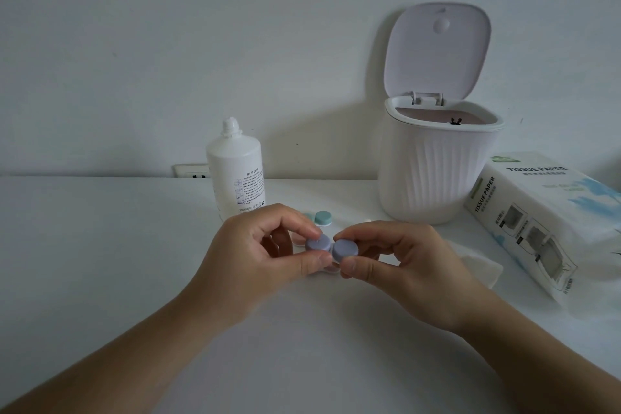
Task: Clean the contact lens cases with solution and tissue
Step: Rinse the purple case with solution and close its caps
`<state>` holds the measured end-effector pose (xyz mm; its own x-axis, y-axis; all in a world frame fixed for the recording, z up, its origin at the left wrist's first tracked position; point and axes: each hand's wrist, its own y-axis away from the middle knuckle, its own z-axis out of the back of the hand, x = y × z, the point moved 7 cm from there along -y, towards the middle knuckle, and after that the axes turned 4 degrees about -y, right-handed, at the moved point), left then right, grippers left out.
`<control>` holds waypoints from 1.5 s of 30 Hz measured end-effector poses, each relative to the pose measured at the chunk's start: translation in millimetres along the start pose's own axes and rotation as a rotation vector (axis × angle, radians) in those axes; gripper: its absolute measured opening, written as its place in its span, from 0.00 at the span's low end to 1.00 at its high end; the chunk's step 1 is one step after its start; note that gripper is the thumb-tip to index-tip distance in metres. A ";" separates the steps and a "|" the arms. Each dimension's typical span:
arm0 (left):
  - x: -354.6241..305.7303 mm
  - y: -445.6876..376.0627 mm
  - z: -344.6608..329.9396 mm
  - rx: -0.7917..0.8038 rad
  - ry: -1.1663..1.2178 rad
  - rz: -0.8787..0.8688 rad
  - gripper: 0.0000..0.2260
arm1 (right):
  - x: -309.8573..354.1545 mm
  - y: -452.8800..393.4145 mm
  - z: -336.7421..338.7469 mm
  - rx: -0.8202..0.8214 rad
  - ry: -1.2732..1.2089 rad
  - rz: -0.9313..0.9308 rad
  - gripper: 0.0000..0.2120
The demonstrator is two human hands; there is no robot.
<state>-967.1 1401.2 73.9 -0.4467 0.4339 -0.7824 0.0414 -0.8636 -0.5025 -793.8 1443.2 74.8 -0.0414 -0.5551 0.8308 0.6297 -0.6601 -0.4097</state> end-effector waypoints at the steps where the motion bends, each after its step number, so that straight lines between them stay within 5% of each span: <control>1: 0.4 -0.1 0.4 0.001 -0.002 0.003 0.11 | 0.3 -0.1 0.0 -0.001 0.001 0.004 0.09; 14: 1.7 -1.7 -2.1 0.086 0.095 0.059 0.07 | -5.0 -0.1 3.4 -0.019 -0.028 -0.007 0.08; 34: -13.7 -1.4 -1.1 0.120 -0.107 -0.176 0.07 | -5.1 1.4 1.5 -0.014 -0.026 -0.065 0.09; 45: -2.0 0.8 -4.4 0.164 0.032 0.004 0.08 | -4.1 0.4 4.1 -0.019 -0.026 -0.033 0.07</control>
<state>-962.3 1400.8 73.5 -0.4184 0.4361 -0.7967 -0.1048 -0.8945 -0.4346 -790.2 1447.3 72.8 -0.0411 -0.5196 0.8534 0.6135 -0.6873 -0.3889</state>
